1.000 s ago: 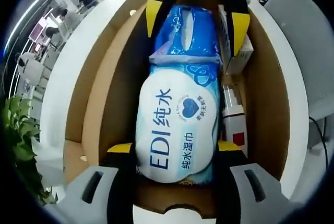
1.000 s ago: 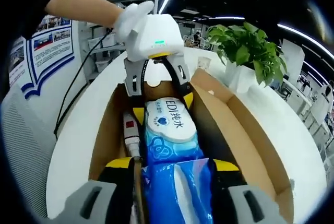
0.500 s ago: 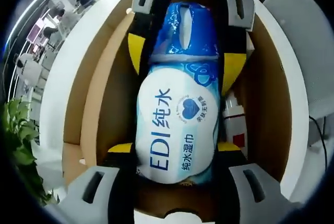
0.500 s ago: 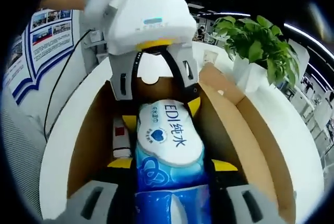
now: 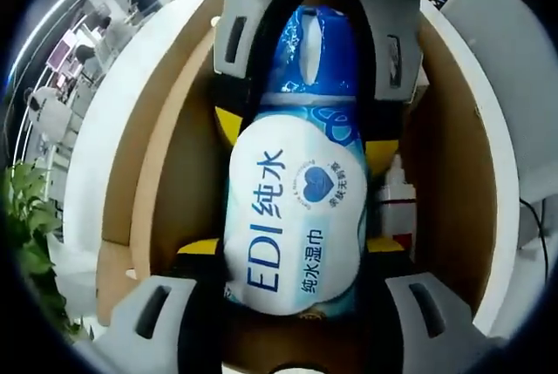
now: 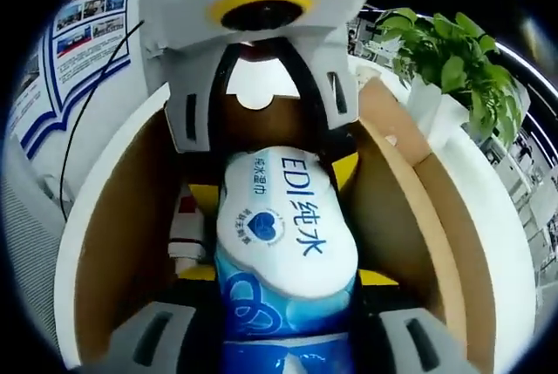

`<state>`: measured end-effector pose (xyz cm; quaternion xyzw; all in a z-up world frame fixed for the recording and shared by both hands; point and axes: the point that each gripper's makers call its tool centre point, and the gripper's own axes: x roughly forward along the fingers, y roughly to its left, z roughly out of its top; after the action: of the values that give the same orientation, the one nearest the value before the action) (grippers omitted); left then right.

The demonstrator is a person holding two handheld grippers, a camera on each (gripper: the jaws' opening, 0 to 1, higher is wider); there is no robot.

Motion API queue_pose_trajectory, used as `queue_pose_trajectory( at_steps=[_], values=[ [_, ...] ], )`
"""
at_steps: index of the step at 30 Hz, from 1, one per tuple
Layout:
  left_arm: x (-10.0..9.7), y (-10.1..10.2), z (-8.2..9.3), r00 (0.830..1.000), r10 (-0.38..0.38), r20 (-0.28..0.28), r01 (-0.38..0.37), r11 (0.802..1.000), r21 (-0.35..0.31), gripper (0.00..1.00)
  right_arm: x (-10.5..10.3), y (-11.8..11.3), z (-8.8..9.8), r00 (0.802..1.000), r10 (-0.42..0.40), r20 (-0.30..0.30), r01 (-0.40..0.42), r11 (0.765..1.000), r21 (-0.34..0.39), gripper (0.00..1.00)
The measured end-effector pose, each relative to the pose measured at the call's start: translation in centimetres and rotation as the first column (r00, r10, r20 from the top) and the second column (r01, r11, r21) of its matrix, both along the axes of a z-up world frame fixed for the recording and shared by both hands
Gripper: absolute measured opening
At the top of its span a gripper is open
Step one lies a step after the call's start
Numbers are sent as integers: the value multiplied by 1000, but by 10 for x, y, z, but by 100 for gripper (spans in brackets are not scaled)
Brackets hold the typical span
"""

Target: Operate the shoe box by opening the lid, removing the specified soft item, and placing it in the target area until the item is outside and the box remains undamaged.

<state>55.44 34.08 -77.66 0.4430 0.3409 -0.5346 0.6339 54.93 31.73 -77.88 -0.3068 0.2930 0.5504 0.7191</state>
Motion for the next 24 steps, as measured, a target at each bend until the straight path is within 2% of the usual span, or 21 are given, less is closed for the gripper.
queue_pose_trajectory(
  at_steps=[14,24],
  values=[
    [5,1,2,999,-7,36,8,1000,-21,60,0,-1,0,999,4,32,-4,1000,3,48],
    [5,1,5,999,5,44,-7,999,37,58,1,1,4,998,-4,59,2,1000,27,45]
  ],
)
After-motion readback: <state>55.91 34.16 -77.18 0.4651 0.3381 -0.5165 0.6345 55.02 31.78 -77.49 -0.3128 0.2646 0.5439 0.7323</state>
